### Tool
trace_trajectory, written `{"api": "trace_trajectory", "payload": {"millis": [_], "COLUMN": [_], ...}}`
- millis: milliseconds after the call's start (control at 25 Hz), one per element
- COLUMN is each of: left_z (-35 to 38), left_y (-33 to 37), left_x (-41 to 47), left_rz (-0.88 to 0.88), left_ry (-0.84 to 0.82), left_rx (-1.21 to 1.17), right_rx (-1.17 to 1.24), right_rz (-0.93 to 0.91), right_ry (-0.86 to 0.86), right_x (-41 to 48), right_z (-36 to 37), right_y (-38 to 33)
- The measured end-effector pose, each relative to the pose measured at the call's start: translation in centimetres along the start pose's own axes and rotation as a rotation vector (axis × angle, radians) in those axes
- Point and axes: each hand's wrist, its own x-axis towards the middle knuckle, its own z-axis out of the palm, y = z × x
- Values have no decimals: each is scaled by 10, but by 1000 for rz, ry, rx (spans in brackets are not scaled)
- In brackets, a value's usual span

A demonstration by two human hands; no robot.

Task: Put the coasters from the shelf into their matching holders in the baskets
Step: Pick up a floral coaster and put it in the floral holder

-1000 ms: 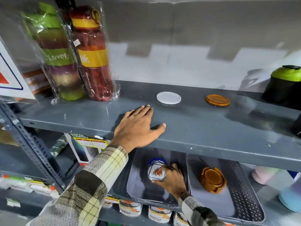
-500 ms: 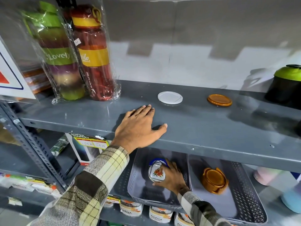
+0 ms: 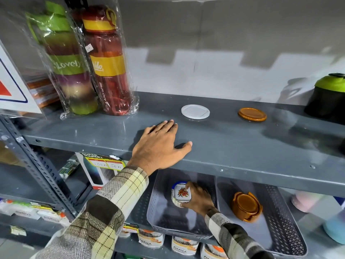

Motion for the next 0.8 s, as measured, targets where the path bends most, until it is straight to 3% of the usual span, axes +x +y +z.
{"api": "trace_trajectory", "payload": {"millis": [440,680,800], "left_z": [-2,-3,-3], "left_y": [-1,0,0], "left_x": [1,0,0], "left_rz": [6,4,0], "left_ry": [-32,-53,-76], "left_rx": [8,19,18], "right_rx": [90,43,-6], "right_rz": [-71,-200,-312], "right_ry": [60,103,202], "right_x": [-42,-126,-177], "right_z": [-59,-137,-172], "right_y": [-19,-53,-73]}}
